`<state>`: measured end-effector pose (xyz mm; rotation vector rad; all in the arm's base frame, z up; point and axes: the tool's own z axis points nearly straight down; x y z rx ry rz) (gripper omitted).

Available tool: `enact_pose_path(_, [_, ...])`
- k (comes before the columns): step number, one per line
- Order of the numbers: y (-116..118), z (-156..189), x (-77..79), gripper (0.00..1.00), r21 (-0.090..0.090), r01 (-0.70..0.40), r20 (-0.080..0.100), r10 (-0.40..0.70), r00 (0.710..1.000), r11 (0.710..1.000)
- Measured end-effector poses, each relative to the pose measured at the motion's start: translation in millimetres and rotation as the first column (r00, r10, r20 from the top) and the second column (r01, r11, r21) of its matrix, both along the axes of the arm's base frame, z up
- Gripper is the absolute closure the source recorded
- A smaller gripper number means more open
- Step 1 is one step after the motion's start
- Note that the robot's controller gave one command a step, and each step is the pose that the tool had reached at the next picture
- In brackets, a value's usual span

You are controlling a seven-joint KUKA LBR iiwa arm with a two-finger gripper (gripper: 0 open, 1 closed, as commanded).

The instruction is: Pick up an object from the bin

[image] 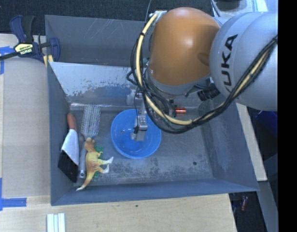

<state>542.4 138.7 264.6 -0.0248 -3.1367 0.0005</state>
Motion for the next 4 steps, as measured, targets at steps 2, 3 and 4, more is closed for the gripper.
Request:
enact_pose_path(2, [20.6,88.4,1.3,0.00,0.001,-0.024,0.007,0.024,1.000,1.000])
enact_pose_path(3, [44.5,-16.8,-3.9,1.00,0.000,-0.206,0.014,0.206,0.978,0.979])
enact_pose_path(4, [44.4,-16.8,-3.9,1.00,0.000,-0.206,0.014,0.206,0.979,0.979])
